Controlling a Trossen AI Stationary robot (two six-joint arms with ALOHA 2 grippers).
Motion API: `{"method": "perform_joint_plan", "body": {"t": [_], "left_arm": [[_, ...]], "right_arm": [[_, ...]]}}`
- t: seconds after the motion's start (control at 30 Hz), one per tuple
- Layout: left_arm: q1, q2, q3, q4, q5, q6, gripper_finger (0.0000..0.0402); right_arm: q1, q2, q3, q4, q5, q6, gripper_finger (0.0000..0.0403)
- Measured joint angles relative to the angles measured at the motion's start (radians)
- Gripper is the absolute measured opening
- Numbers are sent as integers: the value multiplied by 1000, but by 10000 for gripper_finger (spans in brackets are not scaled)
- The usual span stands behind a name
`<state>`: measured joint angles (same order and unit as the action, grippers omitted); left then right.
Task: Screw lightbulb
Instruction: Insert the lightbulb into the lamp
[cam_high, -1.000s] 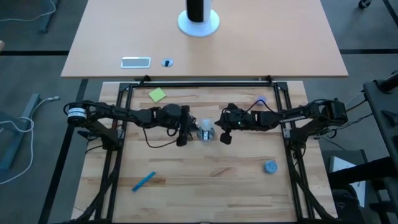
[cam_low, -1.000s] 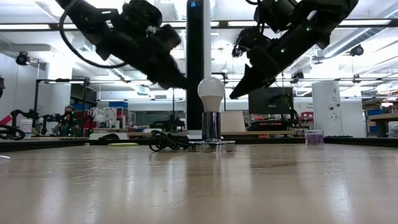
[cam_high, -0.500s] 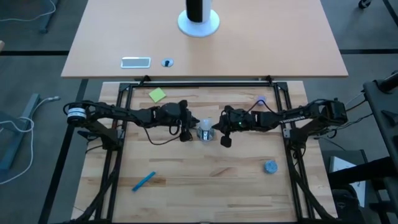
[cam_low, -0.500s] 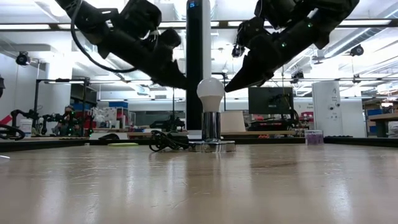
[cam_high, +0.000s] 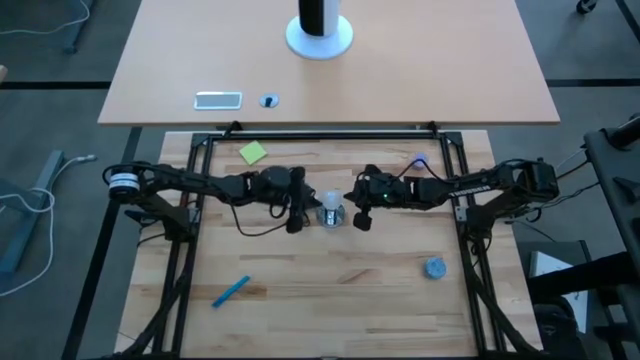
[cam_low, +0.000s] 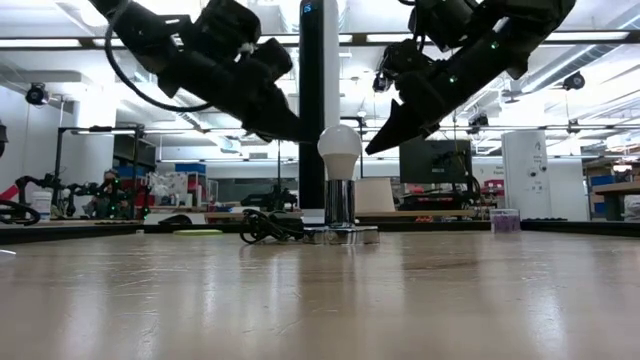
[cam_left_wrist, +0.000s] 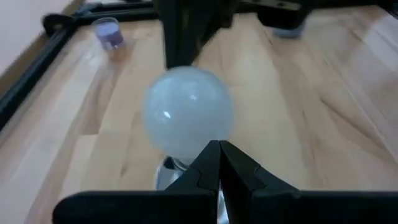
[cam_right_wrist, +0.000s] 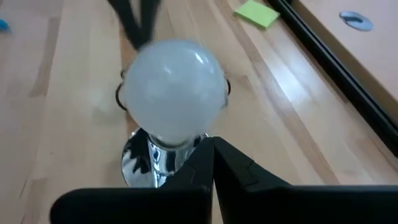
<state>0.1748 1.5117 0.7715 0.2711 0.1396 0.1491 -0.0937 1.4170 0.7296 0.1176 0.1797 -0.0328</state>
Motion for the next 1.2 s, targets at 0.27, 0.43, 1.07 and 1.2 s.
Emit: {"method": "perform_joint_plan", "body": {"t": [0.27, 0.43, 1.07, 1.2], "left_arm": [[7, 18, 0, 8, -84, -5, 0], [7, 15, 0, -38, -169, -18, 0], [10, 6, 0, -2, -55, -17, 0], [13, 6, 0, -3, -107, -19, 0]], "right_arm": [[9, 0, 0, 8, -86, -12, 0], [20, 0, 0, -2, -115, 2, 0], [1, -1, 0, 8, -59, -20, 0], [9, -1, 0, 13, -127, -19, 0]]}}
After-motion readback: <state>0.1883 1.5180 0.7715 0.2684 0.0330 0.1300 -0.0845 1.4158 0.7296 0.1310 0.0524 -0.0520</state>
